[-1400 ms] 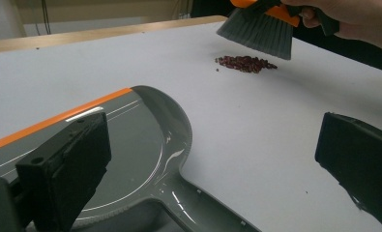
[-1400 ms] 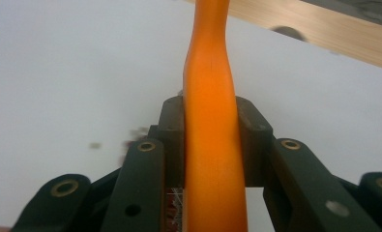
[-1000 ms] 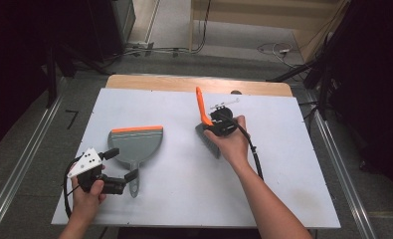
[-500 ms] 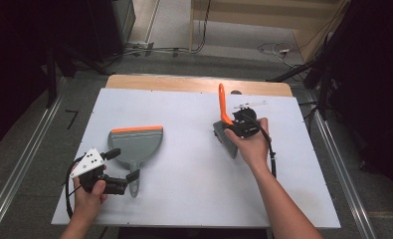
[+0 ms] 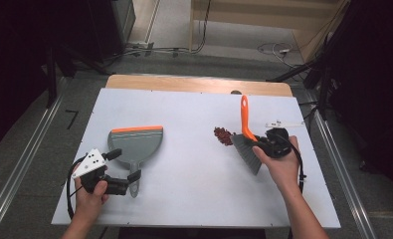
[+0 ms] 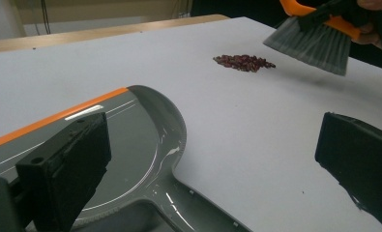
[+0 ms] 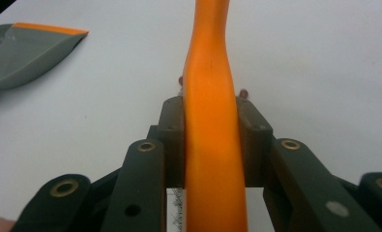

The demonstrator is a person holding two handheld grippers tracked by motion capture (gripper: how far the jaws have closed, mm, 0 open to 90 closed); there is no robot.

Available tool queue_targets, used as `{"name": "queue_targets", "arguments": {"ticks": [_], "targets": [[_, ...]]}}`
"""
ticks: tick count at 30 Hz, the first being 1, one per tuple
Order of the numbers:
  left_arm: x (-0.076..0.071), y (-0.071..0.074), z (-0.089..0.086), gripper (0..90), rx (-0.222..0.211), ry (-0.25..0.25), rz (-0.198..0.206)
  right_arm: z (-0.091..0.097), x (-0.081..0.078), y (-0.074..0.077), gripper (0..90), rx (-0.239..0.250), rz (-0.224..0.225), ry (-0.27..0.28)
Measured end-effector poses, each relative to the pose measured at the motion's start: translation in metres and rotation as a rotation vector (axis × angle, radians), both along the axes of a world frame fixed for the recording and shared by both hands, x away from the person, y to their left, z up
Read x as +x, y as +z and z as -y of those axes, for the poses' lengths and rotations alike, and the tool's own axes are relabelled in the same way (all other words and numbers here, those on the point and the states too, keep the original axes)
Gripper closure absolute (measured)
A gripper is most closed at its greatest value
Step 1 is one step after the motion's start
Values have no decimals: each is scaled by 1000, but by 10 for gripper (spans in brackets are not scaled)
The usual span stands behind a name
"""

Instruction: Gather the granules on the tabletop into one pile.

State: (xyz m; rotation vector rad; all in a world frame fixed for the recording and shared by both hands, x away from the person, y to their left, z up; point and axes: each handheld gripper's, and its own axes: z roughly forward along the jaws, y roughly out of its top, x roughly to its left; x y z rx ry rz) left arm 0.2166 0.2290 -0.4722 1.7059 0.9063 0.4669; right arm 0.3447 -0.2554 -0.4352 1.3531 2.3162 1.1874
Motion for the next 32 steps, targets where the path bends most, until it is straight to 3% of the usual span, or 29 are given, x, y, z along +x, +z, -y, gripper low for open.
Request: {"name": "queue_targets", "arguments": {"ticks": [4, 10, 18, 32], "targets": [[0, 0, 0, 0, -4, 3, -2, 20, -15, -7, 679, 29, -4, 9], [0, -1, -2, 0, 3, 5, 1, 46, -32, -13, 680, 31, -7, 9], [2, -2, -6, 0, -3, 12, -1, 74, -38, -15, 680, 75, 7, -13], [2, -2, -7, 0, 0, 33, -4, 83, -35, -21, 679, 75, -3, -18]]}}
